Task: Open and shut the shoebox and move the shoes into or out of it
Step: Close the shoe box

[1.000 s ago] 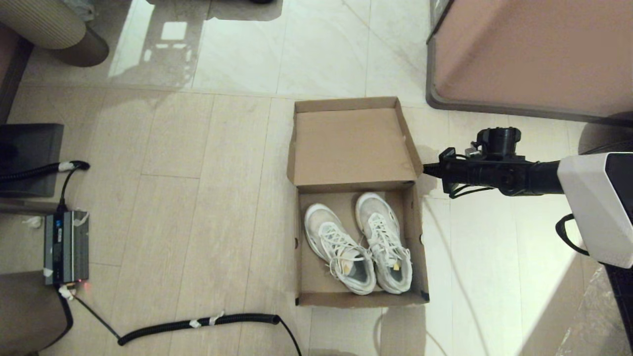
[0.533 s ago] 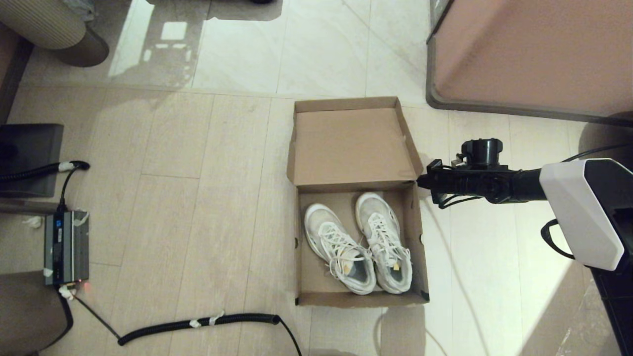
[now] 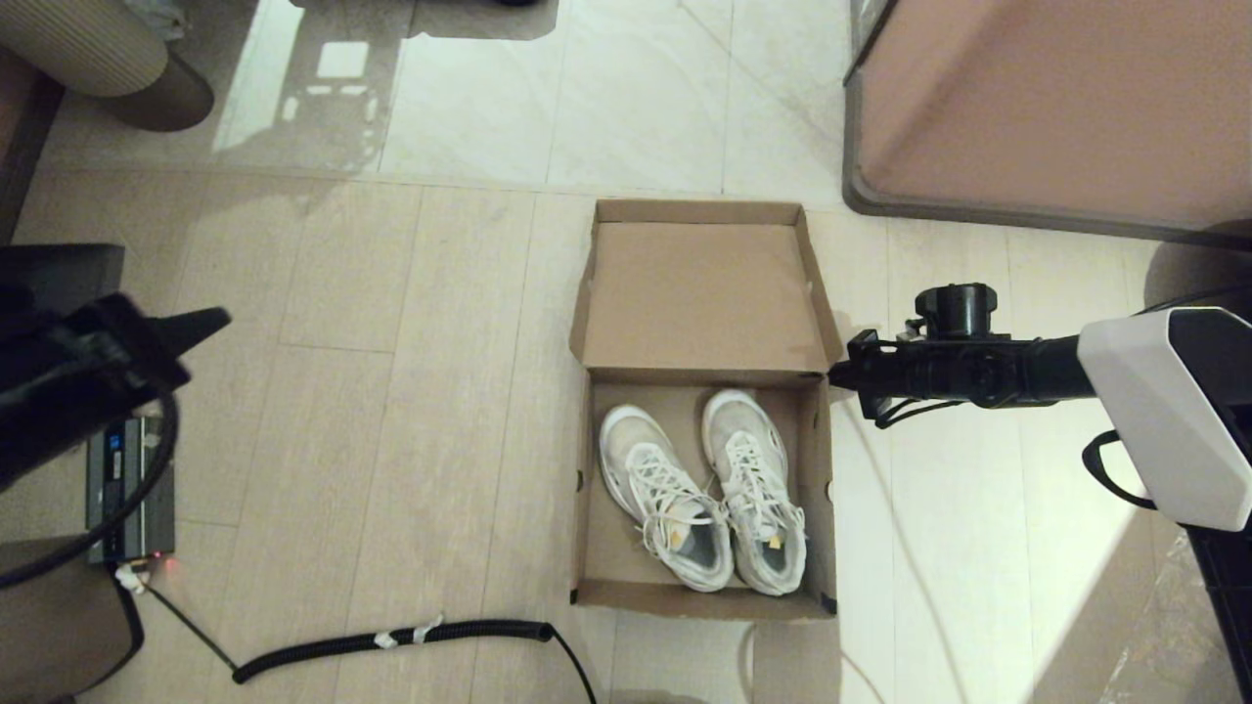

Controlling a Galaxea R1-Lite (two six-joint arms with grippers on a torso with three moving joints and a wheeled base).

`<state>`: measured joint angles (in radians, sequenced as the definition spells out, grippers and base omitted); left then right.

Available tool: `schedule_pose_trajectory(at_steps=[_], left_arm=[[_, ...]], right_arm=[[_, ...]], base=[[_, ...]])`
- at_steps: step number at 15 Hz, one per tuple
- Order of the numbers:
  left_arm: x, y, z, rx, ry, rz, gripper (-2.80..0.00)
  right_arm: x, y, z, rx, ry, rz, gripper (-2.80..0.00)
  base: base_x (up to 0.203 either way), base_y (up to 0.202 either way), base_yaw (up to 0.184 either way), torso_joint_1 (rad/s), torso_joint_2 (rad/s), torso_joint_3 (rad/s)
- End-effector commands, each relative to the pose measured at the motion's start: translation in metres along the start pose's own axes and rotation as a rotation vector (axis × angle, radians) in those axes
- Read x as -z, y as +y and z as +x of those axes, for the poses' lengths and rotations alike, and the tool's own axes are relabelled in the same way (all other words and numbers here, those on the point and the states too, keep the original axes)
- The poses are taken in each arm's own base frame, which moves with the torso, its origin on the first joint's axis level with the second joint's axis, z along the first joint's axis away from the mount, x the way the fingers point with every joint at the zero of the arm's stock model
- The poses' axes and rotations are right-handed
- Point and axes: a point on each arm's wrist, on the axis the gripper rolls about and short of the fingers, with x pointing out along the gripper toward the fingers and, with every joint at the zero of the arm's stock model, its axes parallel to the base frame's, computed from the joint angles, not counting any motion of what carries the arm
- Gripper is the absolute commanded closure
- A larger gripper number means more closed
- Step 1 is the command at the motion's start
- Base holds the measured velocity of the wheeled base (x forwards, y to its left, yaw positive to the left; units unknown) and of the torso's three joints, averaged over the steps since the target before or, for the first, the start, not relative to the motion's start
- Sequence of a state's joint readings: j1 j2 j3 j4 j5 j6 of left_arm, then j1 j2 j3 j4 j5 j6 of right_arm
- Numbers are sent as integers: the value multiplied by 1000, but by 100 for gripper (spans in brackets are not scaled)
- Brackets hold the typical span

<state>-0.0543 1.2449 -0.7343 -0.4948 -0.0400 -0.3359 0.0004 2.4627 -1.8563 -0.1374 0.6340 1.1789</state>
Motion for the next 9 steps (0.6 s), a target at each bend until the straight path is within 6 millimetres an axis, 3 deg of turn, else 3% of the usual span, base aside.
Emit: schedule_pose_trajectory(at_steps=[1, 5, 7, 9], left_arm=[[41, 17, 101, -44, 164, -131, 0], [71, 25, 215, 64, 202, -428, 0], [90, 30, 260, 121, 207, -508, 0], [89, 26, 293, 195, 164, -615, 0]], right_arm=[[2, 2, -3, 4, 5, 12, 0], [-1, 8, -9, -8, -10, 5, 0], [-5, 7, -13, -4, -20, 9, 0], [-7, 11, -16, -2, -24, 10, 0]], base=[[0, 0, 0, 0, 0, 0], [0, 0, 0, 0, 0, 0], [0, 0, 0, 0, 0, 0], [0, 0, 0, 0, 0, 0]])
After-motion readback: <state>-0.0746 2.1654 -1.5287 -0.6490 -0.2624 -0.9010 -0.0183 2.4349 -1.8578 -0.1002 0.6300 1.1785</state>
